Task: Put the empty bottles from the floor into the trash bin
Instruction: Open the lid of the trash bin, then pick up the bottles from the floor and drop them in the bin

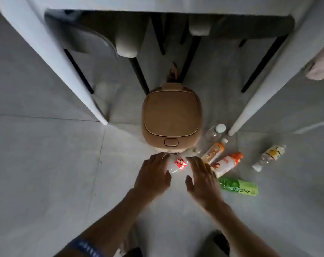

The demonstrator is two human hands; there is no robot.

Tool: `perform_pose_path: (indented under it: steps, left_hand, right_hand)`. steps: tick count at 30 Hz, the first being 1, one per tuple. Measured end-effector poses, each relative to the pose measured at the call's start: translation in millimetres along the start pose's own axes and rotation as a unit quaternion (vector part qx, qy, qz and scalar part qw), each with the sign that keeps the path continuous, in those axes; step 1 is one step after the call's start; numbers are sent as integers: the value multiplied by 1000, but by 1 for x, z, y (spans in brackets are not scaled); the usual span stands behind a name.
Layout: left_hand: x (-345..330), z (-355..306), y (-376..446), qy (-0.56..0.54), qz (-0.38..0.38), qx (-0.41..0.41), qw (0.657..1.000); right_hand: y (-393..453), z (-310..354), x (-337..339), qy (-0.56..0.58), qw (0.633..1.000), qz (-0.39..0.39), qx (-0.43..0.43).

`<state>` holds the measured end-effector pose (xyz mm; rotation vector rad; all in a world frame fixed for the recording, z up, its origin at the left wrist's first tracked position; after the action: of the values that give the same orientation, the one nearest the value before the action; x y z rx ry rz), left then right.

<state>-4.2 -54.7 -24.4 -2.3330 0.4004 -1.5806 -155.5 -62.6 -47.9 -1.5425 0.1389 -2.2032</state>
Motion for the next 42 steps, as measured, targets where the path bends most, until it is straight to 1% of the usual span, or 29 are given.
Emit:
perform_pose_path:
  steps: [2, 3, 4, 6, 9, 13, 16, 18, 20, 21, 22, 25, 27, 28, 29, 30, 31, 32, 33, 34, 37, 38, 40, 42]
  left_hand:
    - [-32, 9, 24, 45, -65, -75, 994]
    - [-53, 15, 38, 79, -89, -122, 985]
    - [-63, 23, 48, 108, -102, -146, 978]
    - [-82, 29, 57, 151, -142, -199, 958]
    - [-98, 37, 65, 211, -237, -235, 919]
    - [-102, 42, 71, 215, -332, -265, 879]
    - [-105, 43, 78, 197, -370, -285, 862]
    - [-110, 43, 75, 183, -386, -302, 852]
    - [-106, 40, 78, 217, -402, -311, 833]
    - [-103, 37, 79, 232, -408, -312, 826]
    - [-100, 34, 80, 234, -409, -308, 827]
    - [-94, 23, 78, 216, -388, -281, 851]
    - [-96, 22, 76, 225, -377, -277, 855]
    - [-101, 22, 72, 235, -383, -295, 843]
    - [-108, 21, 68, 246, -385, -330, 826]
    - [-119, 20, 67, 259, -374, -371, 809]
    - [-133, 17, 68, 280, -338, -412, 799]
    - [-150, 13, 72, 302, -287, -445, 793]
    - [-169, 12, 79, 325, -231, -455, 796]
    - [-185, 12, 90, 345, -181, -443, 807]
    - [-216, 17, 121, 358, -46, -347, 866]
    - [-225, 22, 128, 357, -8, -316, 879]
    - [-241, 34, 136, 384, 58, -277, 879]
    - [-256, 49, 135, 380, 144, -243, 881]
  right_hand:
    - [25, -1, -24, -42, 993, -57, 92]
    - [40, -5, -37, -83, 984, -79, 136]
    - [54, -10, -46, -113, 973, -101, 174]
    - [72, -18, -59, -163, 952, -143, 217]
    - [86, -31, -71, -205, 923, -219, 241]
    - [89, -35, -80, -185, 895, -299, 276]
    - [94, -41, -80, -171, 861, -375, 299]
    - [94, -40, -83, -161, 847, -406, 302]
    - [94, -37, -80, -161, 838, -426, 300]
    - [94, -35, -79, -164, 840, -424, 296]
    - [94, -34, -78, -163, 841, -424, 294]
    - [94, -31, -74, -165, 856, -399, 284]
    - [92, -34, -69, -147, 865, -374, 302]
    - [89, -39, -66, -127, 867, -368, 312]
    - [88, -46, -61, -104, 870, -366, 315]
    - [89, -56, -56, -76, 873, -372, 305]
    - [91, -70, -53, -47, 879, -381, 284]
    - [94, -85, -52, -21, 886, -386, 258]
    - [98, -99, -52, -5, 896, -380, 231]
    - [105, -113, -54, -4, 908, -365, 204]
    - [128, -148, -56, -40, 947, -297, 115]
    - [136, -160, -54, -51, 956, -278, 78]
    - [149, -181, -49, -59, 968, -245, 3]
    - [162, -198, -50, -63, 977, -199, -40]
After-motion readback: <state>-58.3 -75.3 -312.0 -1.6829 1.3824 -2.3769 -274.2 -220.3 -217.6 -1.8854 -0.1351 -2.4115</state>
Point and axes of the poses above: each hand's wrist, its own y-axis towards the middle knuckle, its own x-axis out of the back of the hand, z = x × y, the point moved 6 cm from there along y, towards the middle knuckle, and after that the axes turned 1 degree about -z, right-handed, at the moved point
